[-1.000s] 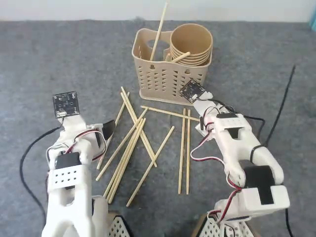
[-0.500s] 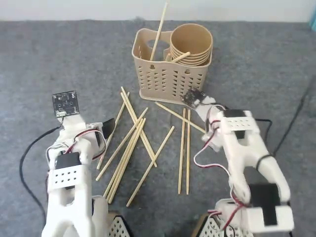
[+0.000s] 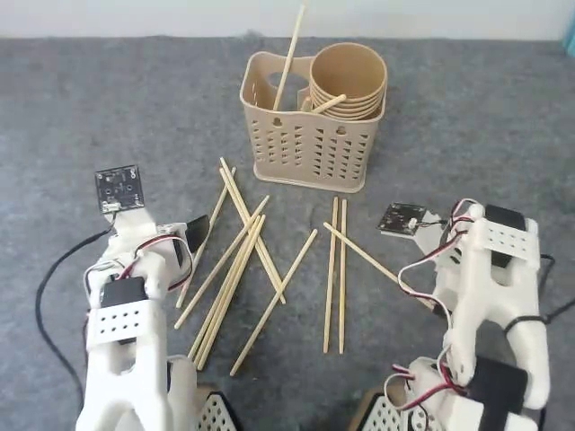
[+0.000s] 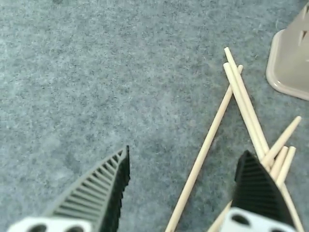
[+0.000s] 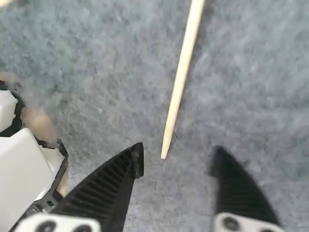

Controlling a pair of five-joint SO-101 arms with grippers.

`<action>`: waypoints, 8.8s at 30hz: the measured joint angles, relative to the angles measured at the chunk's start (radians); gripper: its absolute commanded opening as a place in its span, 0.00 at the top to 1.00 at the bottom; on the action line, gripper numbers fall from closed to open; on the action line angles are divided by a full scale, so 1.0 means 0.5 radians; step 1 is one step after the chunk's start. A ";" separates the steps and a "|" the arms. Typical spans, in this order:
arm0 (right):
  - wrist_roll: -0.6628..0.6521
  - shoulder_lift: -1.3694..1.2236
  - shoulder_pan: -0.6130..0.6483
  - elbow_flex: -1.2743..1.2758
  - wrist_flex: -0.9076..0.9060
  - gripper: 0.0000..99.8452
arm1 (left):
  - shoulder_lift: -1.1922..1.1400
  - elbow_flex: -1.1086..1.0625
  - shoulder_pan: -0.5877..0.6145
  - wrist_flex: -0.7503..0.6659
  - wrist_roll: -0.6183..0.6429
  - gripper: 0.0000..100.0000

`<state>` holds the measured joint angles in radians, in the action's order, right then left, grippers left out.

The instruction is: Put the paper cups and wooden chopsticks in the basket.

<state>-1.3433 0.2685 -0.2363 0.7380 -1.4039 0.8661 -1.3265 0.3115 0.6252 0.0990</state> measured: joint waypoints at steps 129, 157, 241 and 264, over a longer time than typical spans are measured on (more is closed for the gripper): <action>3.038 -0.083 1.338 -1.326 1.525 0.80 | 0.000 0.000 0.000 -0.049 -0.083 0.67; 3.382 1.768 0.816 0.482 0.402 0.99 | -0.522 0.365 -0.129 0.288 -0.092 0.67; 3.210 3.047 1.283 1.823 0.795 0.99 | -0.359 -0.080 -0.414 -1.003 0.199 0.99; 3.280 1.246 1.363 0.988 1.264 0.82 | -0.319 -0.123 -0.414 -1.049 0.199 0.99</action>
<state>0.2969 0.8915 0.4450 1.2321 -0.7718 0.7066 -1.3878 0.1043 0.1005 0.1987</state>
